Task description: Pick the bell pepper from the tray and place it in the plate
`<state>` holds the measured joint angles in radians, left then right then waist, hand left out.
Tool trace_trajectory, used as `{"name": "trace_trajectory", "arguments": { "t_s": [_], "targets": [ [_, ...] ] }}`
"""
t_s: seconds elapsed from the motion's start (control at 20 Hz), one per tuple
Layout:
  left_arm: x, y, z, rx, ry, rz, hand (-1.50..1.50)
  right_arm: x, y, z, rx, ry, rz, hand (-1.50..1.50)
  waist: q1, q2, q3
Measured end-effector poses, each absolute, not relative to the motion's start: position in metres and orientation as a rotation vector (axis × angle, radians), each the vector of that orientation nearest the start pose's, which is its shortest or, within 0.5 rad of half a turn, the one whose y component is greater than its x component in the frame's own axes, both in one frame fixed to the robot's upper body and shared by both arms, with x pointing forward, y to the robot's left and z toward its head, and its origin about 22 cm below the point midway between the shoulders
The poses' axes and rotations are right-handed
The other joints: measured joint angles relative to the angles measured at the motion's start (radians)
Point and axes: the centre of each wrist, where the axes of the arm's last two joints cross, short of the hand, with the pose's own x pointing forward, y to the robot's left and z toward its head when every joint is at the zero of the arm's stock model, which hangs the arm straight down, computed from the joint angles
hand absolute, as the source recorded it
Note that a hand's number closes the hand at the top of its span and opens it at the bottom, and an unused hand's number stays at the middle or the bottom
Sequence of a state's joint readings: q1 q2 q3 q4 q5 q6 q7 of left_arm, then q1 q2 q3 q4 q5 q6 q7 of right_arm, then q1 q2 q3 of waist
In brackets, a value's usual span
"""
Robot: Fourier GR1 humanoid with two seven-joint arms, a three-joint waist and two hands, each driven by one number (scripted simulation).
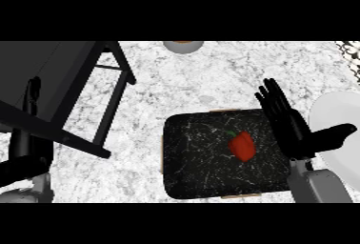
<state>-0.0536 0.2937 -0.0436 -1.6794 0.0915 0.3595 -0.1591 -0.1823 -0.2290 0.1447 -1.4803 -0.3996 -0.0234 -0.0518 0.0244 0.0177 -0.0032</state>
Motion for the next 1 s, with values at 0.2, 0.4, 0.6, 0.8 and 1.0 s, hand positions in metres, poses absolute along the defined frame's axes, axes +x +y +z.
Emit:
{"name": "trace_trajectory", "arguments": {
  "t_s": [0.2,0.4,0.6,0.8,1.0],
  "targets": [
    [0.227,0.238,0.042,0.484,-1.735,-0.394,0.0,0.295,-0.223,0.051,0.421,-1.64,0.212,1.5,0.001,-0.022,0.064],
    [0.23,0.233,0.048,0.614,-1.751,-0.801,0.0,0.307,-0.216,0.097,0.419,-1.748,0.565,1.5,0.017,-0.039,0.05],
    [0.227,0.221,0.065,0.524,-1.707,-0.726,0.0,0.311,-0.23,0.134,0.209,-1.882,0.836,1.5,0.023,-0.039,0.041],
    [0.216,0.2,0.057,0.325,-1.622,-0.392,0.0,0.304,-0.236,0.098,0.318,-1.854,0.712,-1.5,0.017,-0.005,0.029],
    [0.219,0.198,0.047,0.235,-1.514,-0.211,0.0,0.3,-0.245,0.07,0.506,-1.848,0.75,-1.5,0.01,0.002,0.022]
  ]
}}
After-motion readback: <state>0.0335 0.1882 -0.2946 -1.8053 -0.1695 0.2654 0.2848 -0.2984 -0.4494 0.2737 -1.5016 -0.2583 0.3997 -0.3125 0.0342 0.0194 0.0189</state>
